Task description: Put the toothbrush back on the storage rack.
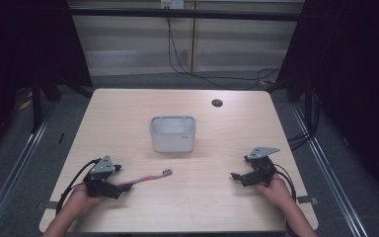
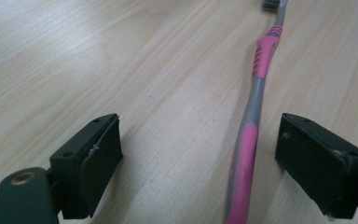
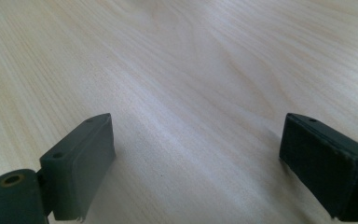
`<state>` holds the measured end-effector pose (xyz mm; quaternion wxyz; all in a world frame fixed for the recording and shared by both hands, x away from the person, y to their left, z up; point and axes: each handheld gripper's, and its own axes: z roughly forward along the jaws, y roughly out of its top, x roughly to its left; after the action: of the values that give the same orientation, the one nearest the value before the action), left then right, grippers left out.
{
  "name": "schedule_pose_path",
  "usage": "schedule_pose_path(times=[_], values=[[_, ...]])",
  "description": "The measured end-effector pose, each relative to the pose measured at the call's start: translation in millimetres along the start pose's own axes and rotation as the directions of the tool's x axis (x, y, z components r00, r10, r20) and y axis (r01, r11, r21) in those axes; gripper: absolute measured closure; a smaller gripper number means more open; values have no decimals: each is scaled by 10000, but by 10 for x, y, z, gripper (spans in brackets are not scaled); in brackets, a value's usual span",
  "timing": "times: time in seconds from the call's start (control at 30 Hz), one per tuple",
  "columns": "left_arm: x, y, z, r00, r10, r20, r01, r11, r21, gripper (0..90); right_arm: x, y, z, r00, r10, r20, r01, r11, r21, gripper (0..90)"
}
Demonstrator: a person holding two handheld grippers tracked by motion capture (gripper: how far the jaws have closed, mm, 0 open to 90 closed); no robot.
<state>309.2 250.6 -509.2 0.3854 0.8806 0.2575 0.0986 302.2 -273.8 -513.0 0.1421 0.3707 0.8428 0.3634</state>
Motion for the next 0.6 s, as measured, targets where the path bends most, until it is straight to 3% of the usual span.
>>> schedule_pose_path(times=[0.2,0.4,0.6], values=[[8,2,-6,9999,105,-54,-105,9999,57,140,2,-1,-1,10000,14,28,-14,10000,2,96],[-11,-6,-7,9997,-123,-202,123,9999,-11,138,3,-1,-1,10000,19,40,-19,10000,-4,96],[-18,6,-32,9994,-178,-289,185,9996,234,157,3,-1,-1,10000,27,45,-27,10000,-3,96]])
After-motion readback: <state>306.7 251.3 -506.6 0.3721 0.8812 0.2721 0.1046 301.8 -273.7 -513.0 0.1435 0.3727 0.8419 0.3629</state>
